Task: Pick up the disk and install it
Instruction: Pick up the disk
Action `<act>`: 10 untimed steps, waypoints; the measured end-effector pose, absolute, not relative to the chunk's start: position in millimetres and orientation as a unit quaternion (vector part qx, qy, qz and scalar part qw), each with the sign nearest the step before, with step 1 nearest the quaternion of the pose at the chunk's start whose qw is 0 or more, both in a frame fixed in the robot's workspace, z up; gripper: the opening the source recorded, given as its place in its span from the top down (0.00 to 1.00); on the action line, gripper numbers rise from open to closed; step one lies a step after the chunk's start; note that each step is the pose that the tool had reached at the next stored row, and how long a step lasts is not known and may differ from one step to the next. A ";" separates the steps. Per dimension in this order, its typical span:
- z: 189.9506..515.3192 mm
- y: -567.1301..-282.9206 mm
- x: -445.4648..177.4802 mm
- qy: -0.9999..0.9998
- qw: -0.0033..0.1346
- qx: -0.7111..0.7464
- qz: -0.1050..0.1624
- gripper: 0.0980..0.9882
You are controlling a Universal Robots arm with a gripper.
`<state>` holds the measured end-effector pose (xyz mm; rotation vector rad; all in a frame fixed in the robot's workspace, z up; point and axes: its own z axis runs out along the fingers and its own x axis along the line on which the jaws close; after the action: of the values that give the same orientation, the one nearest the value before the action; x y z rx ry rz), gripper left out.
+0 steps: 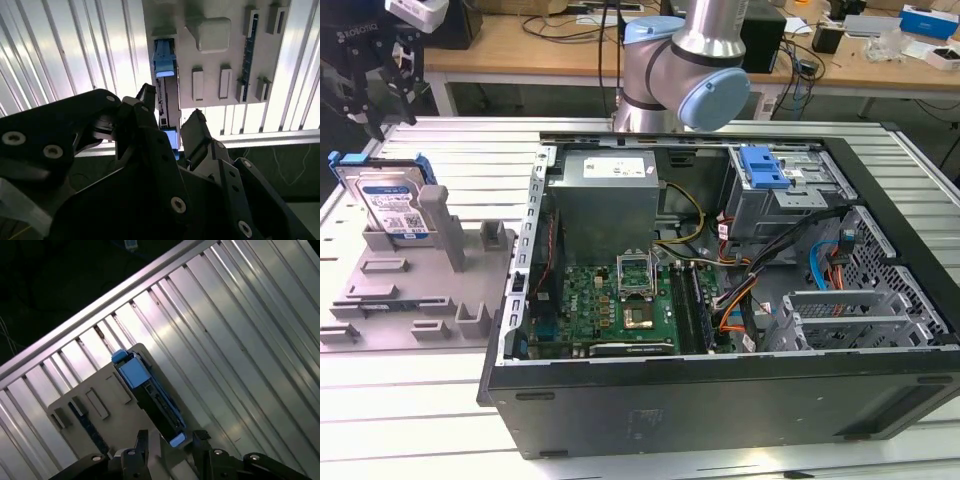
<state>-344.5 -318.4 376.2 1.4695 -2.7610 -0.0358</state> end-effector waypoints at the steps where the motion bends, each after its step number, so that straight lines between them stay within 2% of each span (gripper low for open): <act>1: 375.9 -318.4 -344.5 -0.880 0.004 0.474 -0.010 0.57; 5: 374.7 -318.4 -344.4 -0.866 -0.007 0.499 -0.002 0.57; 10: 373.9 -318.4 -344.5 -0.837 -0.006 0.547 0.000 0.57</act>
<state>-344.5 -318.4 373.9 1.7264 -2.6402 -0.0011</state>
